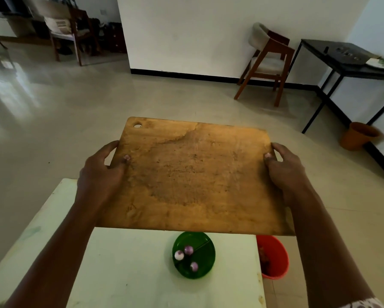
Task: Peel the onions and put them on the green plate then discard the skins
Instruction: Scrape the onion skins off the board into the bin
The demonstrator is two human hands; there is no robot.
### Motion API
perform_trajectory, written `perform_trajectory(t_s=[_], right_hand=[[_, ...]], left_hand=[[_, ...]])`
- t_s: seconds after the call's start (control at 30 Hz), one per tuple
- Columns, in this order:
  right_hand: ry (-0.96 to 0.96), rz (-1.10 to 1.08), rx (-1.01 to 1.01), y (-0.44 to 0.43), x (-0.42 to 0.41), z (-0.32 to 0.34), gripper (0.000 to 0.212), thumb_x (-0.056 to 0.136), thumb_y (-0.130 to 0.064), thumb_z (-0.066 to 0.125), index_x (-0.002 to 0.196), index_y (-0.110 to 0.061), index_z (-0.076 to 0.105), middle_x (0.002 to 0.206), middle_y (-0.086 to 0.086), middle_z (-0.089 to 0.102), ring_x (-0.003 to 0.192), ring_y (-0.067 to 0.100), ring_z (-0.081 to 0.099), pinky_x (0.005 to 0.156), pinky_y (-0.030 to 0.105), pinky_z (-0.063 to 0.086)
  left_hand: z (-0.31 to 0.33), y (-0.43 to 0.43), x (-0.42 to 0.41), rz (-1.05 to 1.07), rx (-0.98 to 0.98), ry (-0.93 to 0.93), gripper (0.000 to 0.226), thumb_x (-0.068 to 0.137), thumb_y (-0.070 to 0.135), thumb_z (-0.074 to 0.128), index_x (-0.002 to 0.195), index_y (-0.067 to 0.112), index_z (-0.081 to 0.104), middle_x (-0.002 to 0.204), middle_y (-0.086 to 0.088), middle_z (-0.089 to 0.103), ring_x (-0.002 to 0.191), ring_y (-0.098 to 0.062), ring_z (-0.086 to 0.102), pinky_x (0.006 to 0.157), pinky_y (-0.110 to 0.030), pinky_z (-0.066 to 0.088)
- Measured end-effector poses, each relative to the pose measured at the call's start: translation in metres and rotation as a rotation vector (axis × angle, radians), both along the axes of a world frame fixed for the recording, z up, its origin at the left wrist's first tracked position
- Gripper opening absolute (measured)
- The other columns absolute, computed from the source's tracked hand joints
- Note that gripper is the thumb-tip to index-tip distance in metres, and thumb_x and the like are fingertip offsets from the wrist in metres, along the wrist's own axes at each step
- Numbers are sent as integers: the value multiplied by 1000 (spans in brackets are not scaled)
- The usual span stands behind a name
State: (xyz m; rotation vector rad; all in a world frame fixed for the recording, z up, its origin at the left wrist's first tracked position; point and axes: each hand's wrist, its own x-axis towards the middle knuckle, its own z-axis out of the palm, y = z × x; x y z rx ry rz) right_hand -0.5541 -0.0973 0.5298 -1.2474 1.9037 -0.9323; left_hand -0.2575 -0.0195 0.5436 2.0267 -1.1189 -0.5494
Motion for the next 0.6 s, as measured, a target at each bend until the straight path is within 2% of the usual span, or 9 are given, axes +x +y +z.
perform_trajectory(t_s=[0.27, 0.47, 0.53, 0.6], right_hand=[[20, 46, 12, -3, 30, -1, 45, 101, -31, 46, 145, -34, 37, 154, 3, 31, 135, 32, 37, 108, 50, 37], [41, 48, 29, -6, 74, -13, 47, 102, -30, 45, 148, -30, 34, 156, 4, 28, 138, 33, 34, 110, 51, 34], [32, 15, 40, -9, 92, -18, 46, 102, -30, 44, 147, -30, 34, 155, 4, 30, 136, 33, 35, 107, 49, 36], [20, -31, 50, -12, 112, -29, 43, 102, -30, 44, 145, -28, 37, 150, 6, 38, 127, 31, 44, 96, 43, 41]], left_hand=[[-11, 5, 25, 44, -5, 55, 51, 92, 39, 54, 141, 28, 44, 142, -11, 48, 117, -38, 53, 100, -60, 39], [-23, -9, 68, 20, -15, 64, 51, 93, 38, 54, 141, 26, 44, 140, -11, 49, 116, -37, 54, 100, -57, 40], [-28, -16, 86, 13, -14, 63, 49, 93, 38, 54, 139, 24, 46, 136, -12, 52, 113, -37, 56, 98, -57, 42], [-37, -25, 108, 7, -22, 62, 47, 93, 39, 55, 136, 23, 48, 130, -12, 57, 109, -36, 58, 96, -58, 44]])
